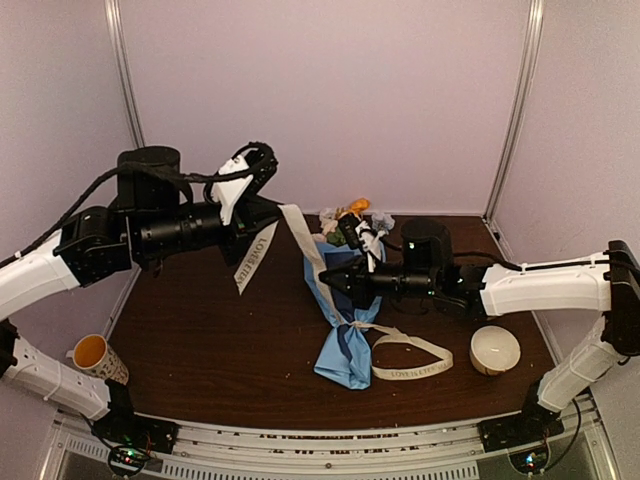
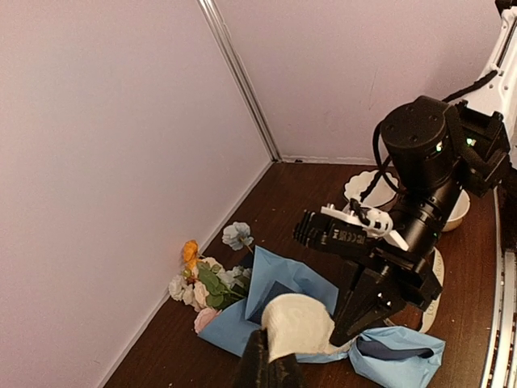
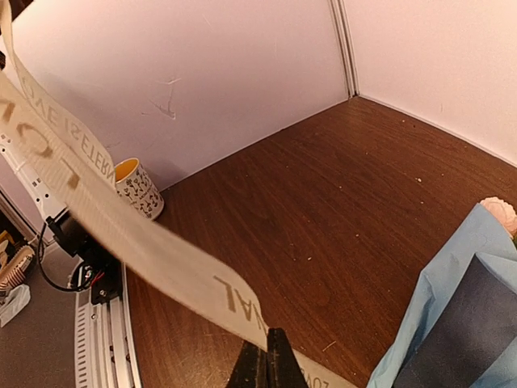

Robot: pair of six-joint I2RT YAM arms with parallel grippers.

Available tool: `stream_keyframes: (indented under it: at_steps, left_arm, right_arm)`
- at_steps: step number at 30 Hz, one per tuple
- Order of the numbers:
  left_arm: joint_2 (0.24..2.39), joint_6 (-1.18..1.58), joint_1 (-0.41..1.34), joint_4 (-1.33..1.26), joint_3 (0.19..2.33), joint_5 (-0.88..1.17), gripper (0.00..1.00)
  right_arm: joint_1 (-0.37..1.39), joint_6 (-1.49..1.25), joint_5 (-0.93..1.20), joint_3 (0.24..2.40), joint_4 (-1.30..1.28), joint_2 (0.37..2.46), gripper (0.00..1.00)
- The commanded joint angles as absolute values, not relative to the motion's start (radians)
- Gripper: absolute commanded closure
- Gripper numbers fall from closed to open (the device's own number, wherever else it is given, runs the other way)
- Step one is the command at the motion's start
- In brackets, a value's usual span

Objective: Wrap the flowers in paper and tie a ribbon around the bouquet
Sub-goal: Pass from the left arm to the right, then pass from the right arm to the left

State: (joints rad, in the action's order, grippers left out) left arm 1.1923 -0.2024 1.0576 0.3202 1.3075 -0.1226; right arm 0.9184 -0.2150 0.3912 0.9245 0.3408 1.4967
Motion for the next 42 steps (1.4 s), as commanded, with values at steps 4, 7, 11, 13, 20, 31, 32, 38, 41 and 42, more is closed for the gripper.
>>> stream_keyframes:
  at_steps: [4,7,11,13,20,31,32,38,41,42]
  left_arm:
    - [1.079,-0.069,1.097,0.267,0.881,-0.066,1.0]
    - [1.151,-0.086,1.199,0.189,0.731,-0.094,0.56]
    - [1.261,-0.089,1.268,0.232,0.757,-0.11,0.2]
    - [1.255,-0.104,1.269,0.219,0.75,-0.095,0.15]
    - [1.059,-0.126,1.114,0.051,0.705,0.117,0.24]
    - [1.296,-0.268,0.851,0.016,0.955,0.527,0.29]
    - [1.334,-0.276,0.828,0.04,0.991,0.557,0.3]
    - [1.447,-0.382,0.764,0.156,1.111,0.748,0.46]
    - [1.489,-0.387,0.764,0.19,1.13,0.853,0.47]
    - [1.498,-0.378,0.764,0.181,1.127,0.88,0.47]
  right_arm:
    - [0.897,-0.087,0.346,0.948,0.269,1.473,1.0]
    - [0.897,0.029,0.33,0.981,0.18,1.486,1.0]
    - [0.898,0.135,0.326,0.959,0.185,1.483,1.0]
    - [0.899,0.165,0.339,0.931,0.223,1.468,1.0]
    - [0.906,0.236,0.402,0.905,0.272,1.453,1.0]
    - [0.905,0.337,0.494,0.885,0.328,1.453,1.0]
    - [0.906,0.345,0.499,0.885,0.327,1.453,1.0]
    - [0.901,0.371,0.526,0.888,0.324,1.45,1.0]
    - [0.899,0.374,0.532,0.889,0.316,1.45,1.0]
    - [0.899,0.374,0.532,0.889,0.317,1.45,1.0]
